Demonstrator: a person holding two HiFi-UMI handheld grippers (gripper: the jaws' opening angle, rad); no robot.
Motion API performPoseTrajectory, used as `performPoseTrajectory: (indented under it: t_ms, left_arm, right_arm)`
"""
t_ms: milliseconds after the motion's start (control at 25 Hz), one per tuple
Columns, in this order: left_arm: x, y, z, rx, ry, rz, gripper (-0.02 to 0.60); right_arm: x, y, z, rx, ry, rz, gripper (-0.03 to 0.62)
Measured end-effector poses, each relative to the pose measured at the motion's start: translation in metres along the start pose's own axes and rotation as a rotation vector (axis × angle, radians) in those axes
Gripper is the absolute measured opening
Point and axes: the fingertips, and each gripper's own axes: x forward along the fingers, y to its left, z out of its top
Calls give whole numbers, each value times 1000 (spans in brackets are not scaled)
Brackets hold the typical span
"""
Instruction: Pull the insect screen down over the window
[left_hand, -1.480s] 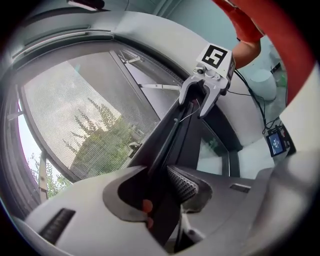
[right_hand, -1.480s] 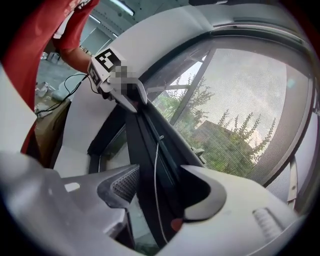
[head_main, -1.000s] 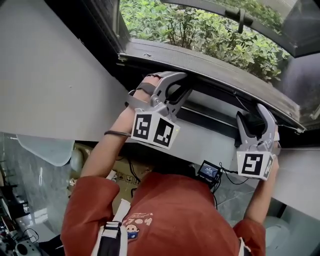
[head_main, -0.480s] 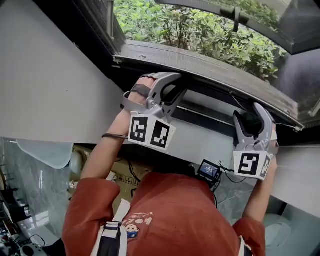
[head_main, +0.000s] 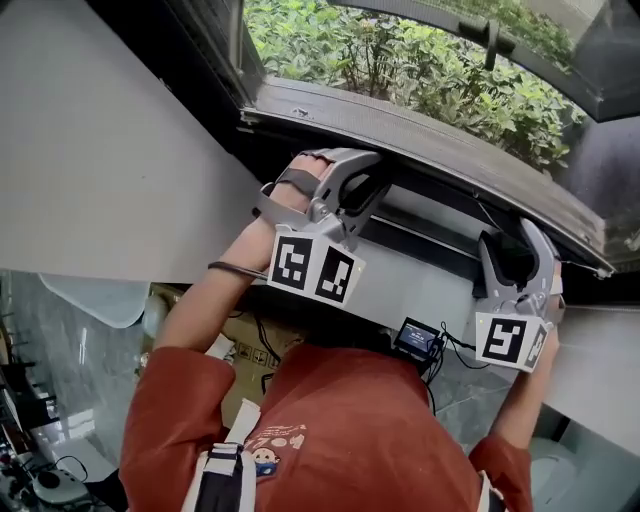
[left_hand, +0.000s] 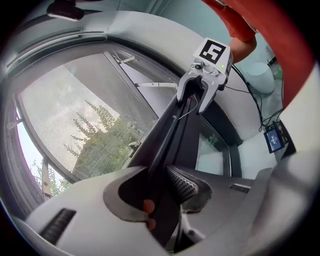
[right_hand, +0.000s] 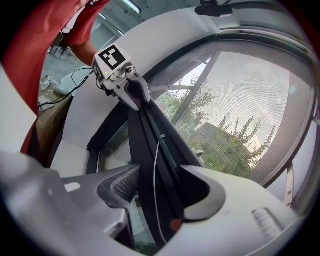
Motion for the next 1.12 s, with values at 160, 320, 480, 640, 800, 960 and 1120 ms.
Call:
performPoseTrajectory:
  t_ms: [160,320,480,640,800,960,1120]
  left_arm:
    - [1,4,3,-11,4,-7,98]
    - [-1,3,2,-12,8,-10,100]
    - [-6,2,2,-9,8,-16,97]
    - [-5,2,1,-14,19,-18,97]
    - [-1,2,0,-35,40,-45,94]
    - [0,-3,-4,-41,44,-45,97]
    - [1,-1,-3,-87,29,-31,101]
  right_arm:
    - [0,-4,0,-15,10,2,258]
    - [1,-2,1,-38,23,11,258]
    - [-3,-1,4,-25,19,17,258]
    - [-2,-1,4,-33,17,25,258]
    - [-1,-1,2,-14,6,42,258]
    - [-1,4,1,13,6,52,265]
    - [0,2,2,26,-11,33,273]
